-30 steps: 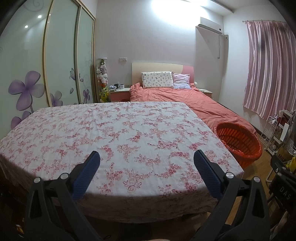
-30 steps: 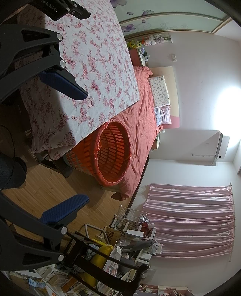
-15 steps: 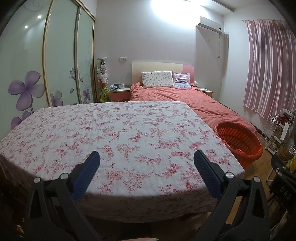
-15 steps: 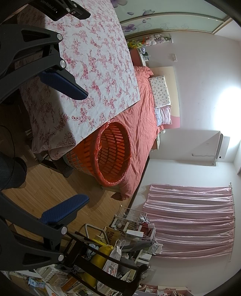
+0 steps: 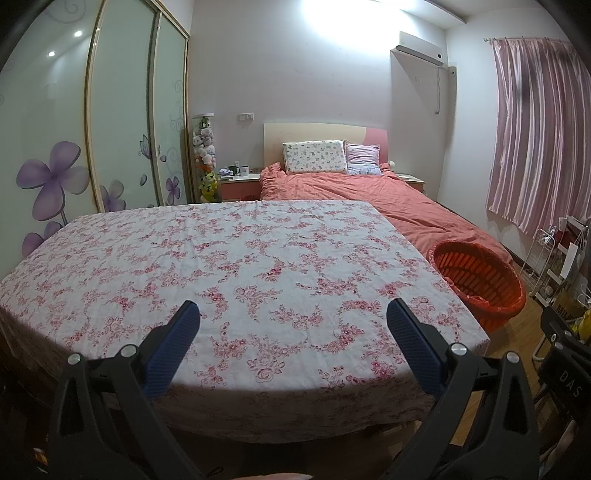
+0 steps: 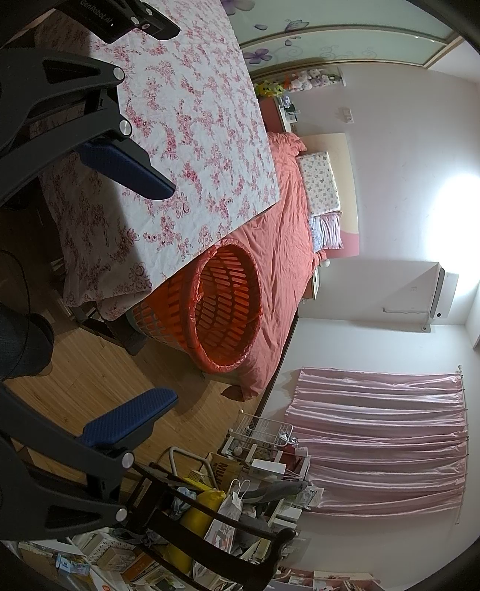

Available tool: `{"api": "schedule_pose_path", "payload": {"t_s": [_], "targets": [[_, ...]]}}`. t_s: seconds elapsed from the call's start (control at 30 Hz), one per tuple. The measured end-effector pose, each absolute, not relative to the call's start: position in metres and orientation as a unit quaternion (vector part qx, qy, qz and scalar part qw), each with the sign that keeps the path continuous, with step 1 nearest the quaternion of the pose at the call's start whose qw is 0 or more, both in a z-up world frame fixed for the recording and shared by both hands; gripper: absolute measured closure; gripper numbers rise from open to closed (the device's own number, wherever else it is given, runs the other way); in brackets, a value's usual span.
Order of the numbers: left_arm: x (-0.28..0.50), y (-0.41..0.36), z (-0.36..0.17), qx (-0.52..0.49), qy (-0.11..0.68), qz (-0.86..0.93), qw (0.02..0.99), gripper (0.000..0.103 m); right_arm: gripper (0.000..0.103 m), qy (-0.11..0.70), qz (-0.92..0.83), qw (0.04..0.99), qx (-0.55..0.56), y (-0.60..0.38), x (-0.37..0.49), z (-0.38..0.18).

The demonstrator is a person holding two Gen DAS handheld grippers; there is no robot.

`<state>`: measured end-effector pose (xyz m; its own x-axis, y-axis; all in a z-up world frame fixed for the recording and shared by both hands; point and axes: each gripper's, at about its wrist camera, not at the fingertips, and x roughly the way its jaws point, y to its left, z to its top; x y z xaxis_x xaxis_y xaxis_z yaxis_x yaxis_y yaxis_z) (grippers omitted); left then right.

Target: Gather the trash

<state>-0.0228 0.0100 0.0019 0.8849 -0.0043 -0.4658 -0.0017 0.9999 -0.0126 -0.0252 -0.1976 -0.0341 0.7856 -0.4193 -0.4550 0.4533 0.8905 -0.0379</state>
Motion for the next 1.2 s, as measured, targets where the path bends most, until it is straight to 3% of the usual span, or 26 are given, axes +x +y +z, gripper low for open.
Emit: {"api": "schedule_pose_path", "payload": {"t_s": [1.2], "targets": [[-0.0222, 0.0131, 0.0003, -0.005, 0.244, -0.001, 0.970, 0.004, 0.002, 0.232, -0.231, 0.944, 0.037, -0.1975, -0.0246, -0.0335]]}}
